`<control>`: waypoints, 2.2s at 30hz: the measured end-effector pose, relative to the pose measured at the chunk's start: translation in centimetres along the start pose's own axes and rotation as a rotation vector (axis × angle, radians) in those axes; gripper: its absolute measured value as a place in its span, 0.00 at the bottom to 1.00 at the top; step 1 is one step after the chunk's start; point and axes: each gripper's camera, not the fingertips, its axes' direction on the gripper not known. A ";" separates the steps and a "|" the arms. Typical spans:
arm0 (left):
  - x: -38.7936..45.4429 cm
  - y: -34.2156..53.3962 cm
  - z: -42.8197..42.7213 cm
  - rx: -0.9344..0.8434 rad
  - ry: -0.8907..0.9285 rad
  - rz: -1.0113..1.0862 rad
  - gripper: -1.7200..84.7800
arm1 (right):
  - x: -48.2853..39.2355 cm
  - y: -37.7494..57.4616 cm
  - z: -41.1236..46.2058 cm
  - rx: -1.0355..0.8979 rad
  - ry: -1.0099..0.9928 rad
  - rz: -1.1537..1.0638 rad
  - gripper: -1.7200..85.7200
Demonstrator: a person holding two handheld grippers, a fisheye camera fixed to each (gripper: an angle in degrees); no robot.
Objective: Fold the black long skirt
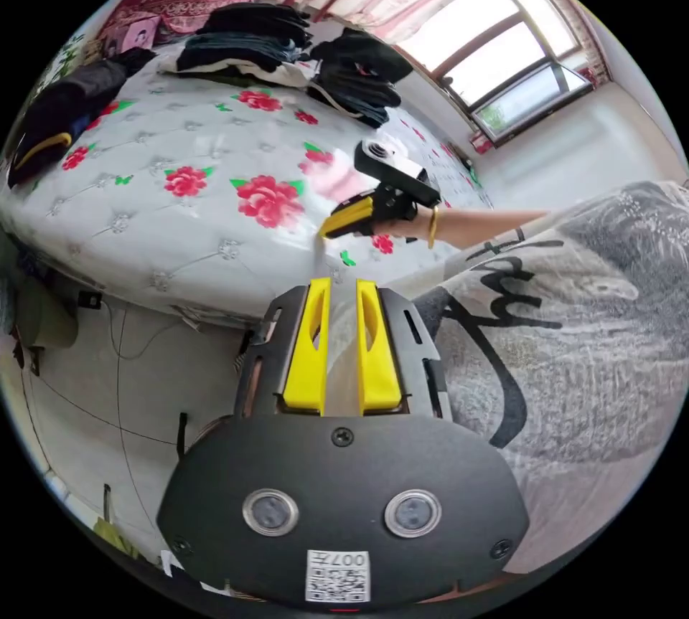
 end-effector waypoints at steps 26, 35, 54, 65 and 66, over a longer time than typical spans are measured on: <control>2.4 17.3 13.1 -0.019 -0.192 -0.204 0.01 | 3.5 -6.5 4.1 0.014 0.031 -0.091 0.02; -2.3 20.8 17.4 0.021 -0.155 -0.269 0.01 | 7.8 -6.1 2.3 0.049 0.035 -0.075 0.02; -8.8 36.6 18.0 0.336 -0.381 -0.461 0.07 | 8.3 -4.4 -16.2 0.311 -0.183 -0.336 0.04; -5.0 56.6 21.6 0.461 -0.405 -0.682 0.02 | -17.9 -3.1 -37.3 0.536 -0.434 -1.081 0.09; -4.8 57.9 21.7 0.479 -0.395 -0.698 0.02 | -21.5 -1.7 -39.7 0.548 -0.485 -1.178 0.09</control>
